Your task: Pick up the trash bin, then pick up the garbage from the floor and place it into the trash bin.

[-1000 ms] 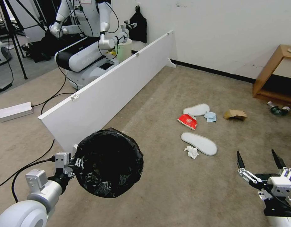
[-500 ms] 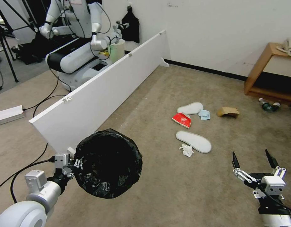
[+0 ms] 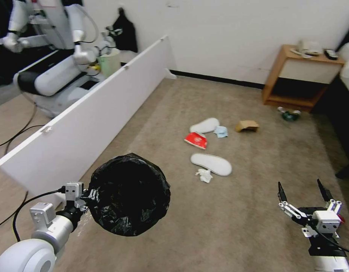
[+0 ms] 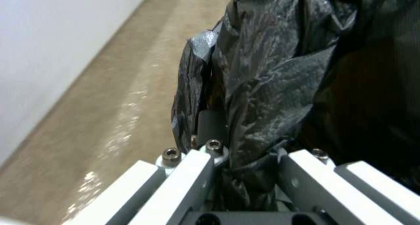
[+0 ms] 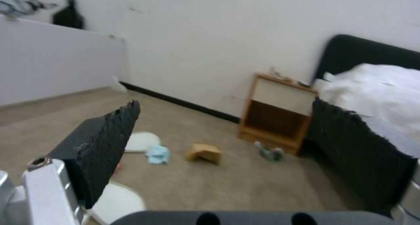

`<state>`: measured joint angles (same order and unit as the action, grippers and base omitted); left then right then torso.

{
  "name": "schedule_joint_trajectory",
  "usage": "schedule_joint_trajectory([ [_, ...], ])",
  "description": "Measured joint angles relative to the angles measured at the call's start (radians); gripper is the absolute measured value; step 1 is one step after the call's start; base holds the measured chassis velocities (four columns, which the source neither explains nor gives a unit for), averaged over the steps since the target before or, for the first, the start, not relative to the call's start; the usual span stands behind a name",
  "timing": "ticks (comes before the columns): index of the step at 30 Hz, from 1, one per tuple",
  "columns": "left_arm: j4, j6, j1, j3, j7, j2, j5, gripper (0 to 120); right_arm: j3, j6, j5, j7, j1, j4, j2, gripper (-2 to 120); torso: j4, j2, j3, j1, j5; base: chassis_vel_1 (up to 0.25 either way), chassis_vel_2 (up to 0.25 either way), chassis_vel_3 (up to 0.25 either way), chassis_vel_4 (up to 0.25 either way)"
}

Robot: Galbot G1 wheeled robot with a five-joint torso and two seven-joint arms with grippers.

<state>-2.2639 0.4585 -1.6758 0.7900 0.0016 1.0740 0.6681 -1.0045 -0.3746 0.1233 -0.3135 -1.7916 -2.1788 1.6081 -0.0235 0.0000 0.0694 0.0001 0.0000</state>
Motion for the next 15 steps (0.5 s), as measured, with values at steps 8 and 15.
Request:
schedule_joint_trajectory([
  [8,0.004,-0.008,0.001,0.001,0.007,-0.003,0.003,0,0.001,-0.002,-0.002,-0.001,0.0,0.002,0.0,100,0.0,0.0,0.0,0.0,0.0,-0.124,-0.128,-0.131,-0.13],
  [15,0.008,-0.009,0.0,0.001,0.007,0.0,0.002,0,0.0,-0.005,-0.003,-0.002,0.0,0.005,0.0,100,0.0,0.0,0.0,0.0,-0.0001,-0.124,-0.113,-0.115,-0.128],
])
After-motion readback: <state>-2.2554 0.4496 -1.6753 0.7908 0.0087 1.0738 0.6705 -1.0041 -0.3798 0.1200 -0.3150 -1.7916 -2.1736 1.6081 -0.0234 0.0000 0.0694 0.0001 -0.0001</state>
